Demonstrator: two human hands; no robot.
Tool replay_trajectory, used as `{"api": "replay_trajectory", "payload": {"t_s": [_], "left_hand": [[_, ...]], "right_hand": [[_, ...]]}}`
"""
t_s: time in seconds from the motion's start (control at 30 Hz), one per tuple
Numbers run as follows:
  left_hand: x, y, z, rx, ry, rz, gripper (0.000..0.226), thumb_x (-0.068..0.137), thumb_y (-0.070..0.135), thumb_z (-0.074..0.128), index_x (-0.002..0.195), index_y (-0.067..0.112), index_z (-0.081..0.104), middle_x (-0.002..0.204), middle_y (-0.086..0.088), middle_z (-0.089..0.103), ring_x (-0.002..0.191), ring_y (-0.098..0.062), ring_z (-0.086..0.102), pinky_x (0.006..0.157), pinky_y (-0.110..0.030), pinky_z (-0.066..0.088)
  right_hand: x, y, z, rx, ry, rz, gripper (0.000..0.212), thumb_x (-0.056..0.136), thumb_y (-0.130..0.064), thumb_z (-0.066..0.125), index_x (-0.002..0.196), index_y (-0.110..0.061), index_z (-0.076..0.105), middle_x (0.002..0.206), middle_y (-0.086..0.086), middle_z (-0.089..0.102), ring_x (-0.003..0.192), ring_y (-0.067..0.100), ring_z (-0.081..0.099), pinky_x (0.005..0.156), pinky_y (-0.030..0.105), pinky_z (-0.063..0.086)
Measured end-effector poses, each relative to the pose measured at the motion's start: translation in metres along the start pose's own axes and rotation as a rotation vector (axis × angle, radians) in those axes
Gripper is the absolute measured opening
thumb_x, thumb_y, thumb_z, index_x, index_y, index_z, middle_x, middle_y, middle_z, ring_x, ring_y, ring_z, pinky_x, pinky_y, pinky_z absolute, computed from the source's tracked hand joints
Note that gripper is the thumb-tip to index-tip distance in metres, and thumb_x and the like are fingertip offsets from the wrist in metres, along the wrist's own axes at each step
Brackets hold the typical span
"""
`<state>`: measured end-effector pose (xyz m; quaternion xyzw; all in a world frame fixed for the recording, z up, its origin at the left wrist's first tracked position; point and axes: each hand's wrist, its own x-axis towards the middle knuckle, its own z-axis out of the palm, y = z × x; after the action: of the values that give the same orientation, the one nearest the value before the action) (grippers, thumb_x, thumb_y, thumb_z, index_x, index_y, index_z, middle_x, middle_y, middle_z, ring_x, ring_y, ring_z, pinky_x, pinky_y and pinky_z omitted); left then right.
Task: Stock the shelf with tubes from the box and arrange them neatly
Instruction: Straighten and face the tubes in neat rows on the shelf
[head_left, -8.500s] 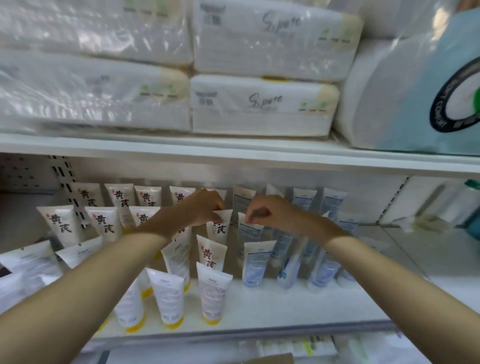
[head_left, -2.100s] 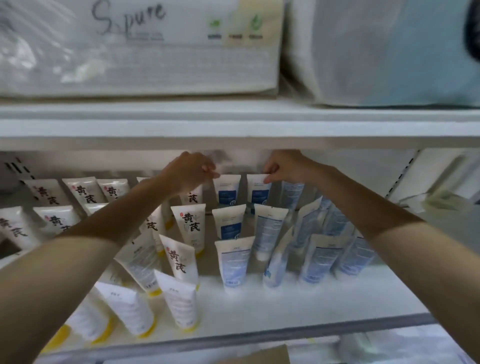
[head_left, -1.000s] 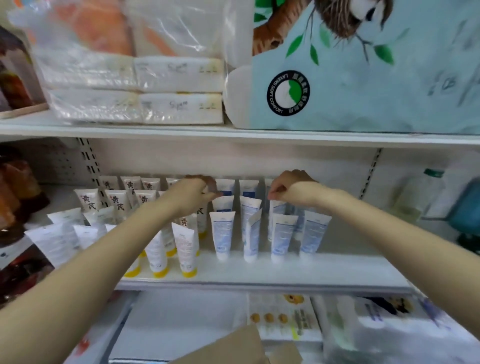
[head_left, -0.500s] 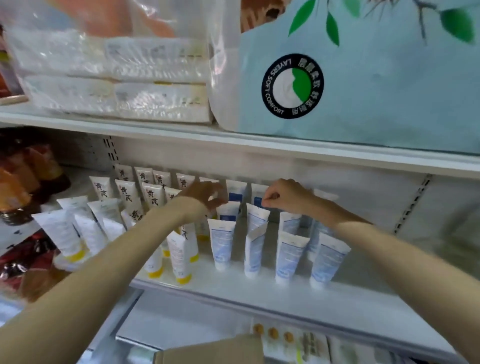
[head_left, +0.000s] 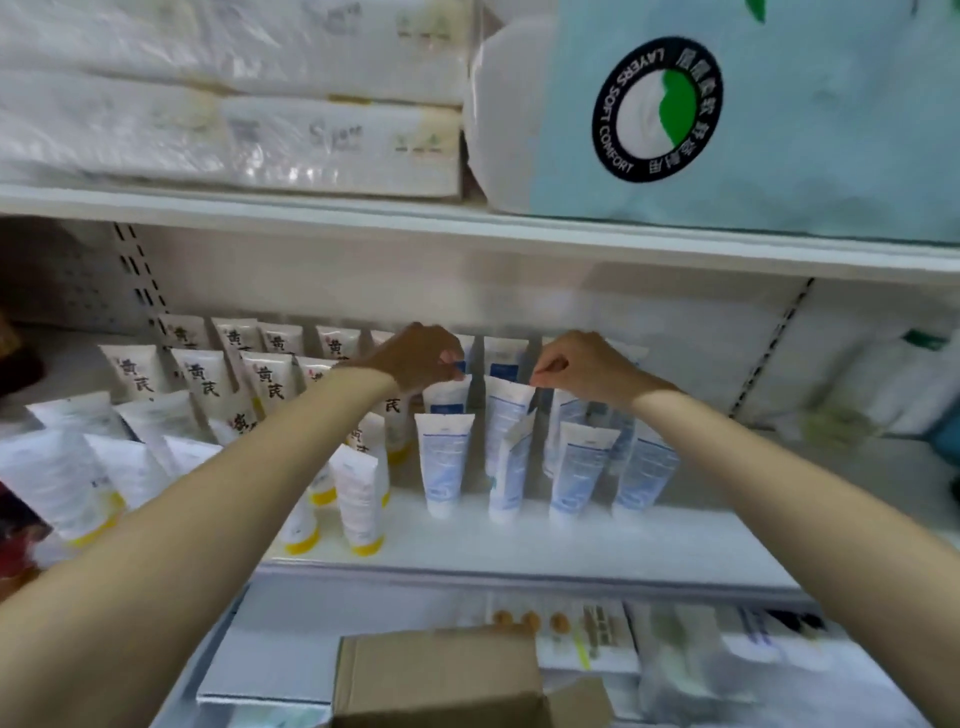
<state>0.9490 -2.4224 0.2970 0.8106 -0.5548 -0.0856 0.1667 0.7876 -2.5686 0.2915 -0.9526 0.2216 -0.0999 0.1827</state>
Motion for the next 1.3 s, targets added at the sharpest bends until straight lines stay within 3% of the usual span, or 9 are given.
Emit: {"api": "replay_trajectory", "payload": {"t_s": [0.2, 0.3, 0.4, 0.5, 0.7, 0.83, 1.0, 1.2, 1.3], "left_hand": [[0.016, -0.016, 0.010, 0.034, -0.108, 0.075, 0.033, 0.088, 0.029, 0.063, 0.116, 0.012, 0.060, 0.124, -0.006, 0.057, 0.109, -0.021, 0.052, 0.087, -0.025, 0.038], [0.022, -0.027, 0.016, 0.055, -0.129, 0.069, 0.036, 0.085, 0.029, 0.066, 0.117, 0.014, 0.059, 0.126, -0.004, 0.054, 0.111, -0.021, 0.050, 0.092, -0.030, 0.040], [0.028, -0.038, 0.021, 0.036, -0.103, 0.063, 0.025, 0.084, 0.026, 0.068, 0.106, 0.018, 0.060, 0.118, -0.002, 0.055, 0.099, -0.017, 0.048, 0.086, -0.028, 0.041], [0.032, -0.044, 0.024, 0.005, -0.050, 0.080, 0.017, 0.084, 0.019, 0.068, 0.100, 0.013, 0.065, 0.108, 0.001, 0.058, 0.091, -0.015, 0.050, 0.080, -0.024, 0.040], [0.038, -0.048, 0.026, 0.056, -0.023, 0.128, 0.019, 0.084, 0.018, 0.069, 0.101, 0.010, 0.070, 0.114, 0.000, 0.061, 0.090, -0.010, 0.047, 0.080, -0.021, 0.035], [0.043, -0.050, 0.026, 0.101, -0.020, 0.140, 0.020, 0.084, 0.021, 0.068, 0.101, 0.011, 0.070, 0.115, 0.001, 0.061, 0.092, -0.008, 0.044, 0.083, -0.022, 0.034], [0.046, -0.052, 0.024, 0.108, -0.015, 0.165, 0.020, 0.083, 0.021, 0.068, 0.100, 0.011, 0.070, 0.109, -0.001, 0.064, 0.090, -0.009, 0.048, 0.083, -0.023, 0.037], [0.046, -0.052, 0.025, 0.070, -0.006, 0.195, 0.017, 0.082, 0.019, 0.070, 0.096, 0.011, 0.072, 0.104, -0.001, 0.067, 0.085, -0.010, 0.053, 0.083, -0.024, 0.044], [0.045, -0.051, 0.024, 0.095, -0.015, 0.207, 0.019, 0.083, 0.019, 0.068, 0.100, 0.010, 0.070, 0.108, 0.000, 0.063, 0.089, -0.009, 0.049, 0.083, -0.023, 0.040]], "right_hand": [[0.003, -0.008, 0.001, 0.012, 0.011, 0.031, 0.015, 0.085, -0.021, 0.067, 0.089, -0.009, 0.074, 0.088, 0.002, 0.068, 0.085, 0.019, 0.064, 0.081, 0.028, 0.050], [0.007, -0.012, 0.009, 0.022, -0.024, 0.044, 0.017, 0.085, -0.022, 0.066, 0.091, -0.008, 0.074, 0.087, 0.000, 0.065, 0.086, 0.020, 0.064, 0.081, 0.028, 0.049], [0.014, -0.014, 0.018, -0.005, -0.048, 0.048, 0.017, 0.086, -0.023, 0.066, 0.091, -0.008, 0.074, 0.089, 0.005, 0.070, 0.082, 0.021, 0.065, 0.082, 0.031, 0.052], [0.021, -0.013, 0.021, -0.081, -0.035, 0.060, 0.018, 0.085, -0.027, 0.067, 0.090, -0.011, 0.074, 0.089, 0.004, 0.072, 0.079, 0.019, 0.065, 0.074, 0.027, 0.048], [0.031, -0.012, 0.021, -0.024, -0.069, 0.063, 0.021, 0.084, -0.023, 0.069, 0.100, -0.009, 0.073, 0.096, 0.005, 0.071, 0.086, 0.020, 0.064, 0.076, 0.027, 0.047], [0.033, -0.011, 0.021, 0.076, -0.099, 0.048, 0.039, 0.084, -0.021, 0.069, 0.122, -0.017, 0.060, 0.083, -0.013, 0.058, 0.074, 0.006, 0.055, 0.065, 0.018, 0.040], [0.038, -0.009, 0.022, 0.067, -0.163, -0.007, 0.036, 0.085, -0.024, 0.068, 0.120, -0.025, 0.062, 0.077, -0.020, 0.054, 0.072, 0.001, 0.054, 0.063, 0.016, 0.041], [0.041, -0.002, 0.022, 0.080, -0.158, -0.011, 0.034, 0.083, -0.022, 0.070, 0.116, -0.028, 0.063, 0.082, 0.003, 0.068, 0.077, 0.020, 0.064, 0.073, 0.030, 0.051], [0.040, 0.000, 0.025, 0.084, -0.116, -0.021, 0.031, 0.083, -0.017, 0.070, 0.112, -0.026, 0.067, 0.079, 0.007, 0.069, 0.075, 0.023, 0.064, 0.072, 0.034, 0.052]]}}
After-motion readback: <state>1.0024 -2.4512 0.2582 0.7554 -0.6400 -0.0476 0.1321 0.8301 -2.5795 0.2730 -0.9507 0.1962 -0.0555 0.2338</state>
